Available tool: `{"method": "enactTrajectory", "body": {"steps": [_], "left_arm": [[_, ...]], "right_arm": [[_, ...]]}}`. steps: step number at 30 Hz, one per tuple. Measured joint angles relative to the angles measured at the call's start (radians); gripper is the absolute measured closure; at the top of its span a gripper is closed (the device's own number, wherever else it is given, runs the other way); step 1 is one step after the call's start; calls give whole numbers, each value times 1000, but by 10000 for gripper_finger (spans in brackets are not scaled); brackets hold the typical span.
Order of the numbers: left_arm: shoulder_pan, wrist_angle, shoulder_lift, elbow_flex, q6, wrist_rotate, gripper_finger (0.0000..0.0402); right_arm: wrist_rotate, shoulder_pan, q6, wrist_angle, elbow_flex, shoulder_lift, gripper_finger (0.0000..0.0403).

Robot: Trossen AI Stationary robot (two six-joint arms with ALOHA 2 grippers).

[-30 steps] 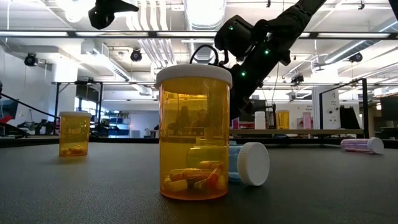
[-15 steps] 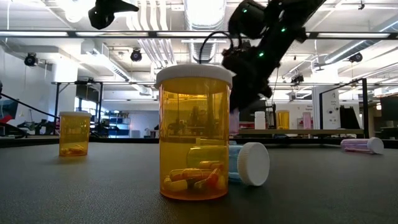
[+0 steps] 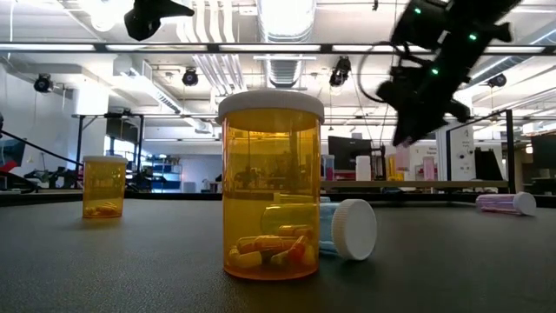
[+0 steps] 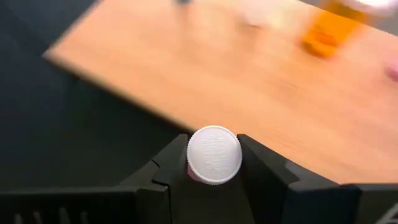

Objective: Pick and place medicine bottles onto shelf by color
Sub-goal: Put the left pink pill bottle on the shelf aligned with the other pink pill bottle

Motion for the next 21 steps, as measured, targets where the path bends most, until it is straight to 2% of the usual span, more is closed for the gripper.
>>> {"method": "enactTrajectory", "body": {"steps": [4,7,10,21], "left_arm": [[0,3,1,0,11,0,212],[0,5,1,0,11,-1,212],[0,7,1,0,11,-1,212],[0,8,-1,0,11,-3,212]], "right_arm": [[79,-29,166,-65,-34,-43,282],[123,-53,227,-89,-39,-45,282],[151,-95,242,-93,-37,-28,282],[151,-288,242,-104,-12,66,282]]}}
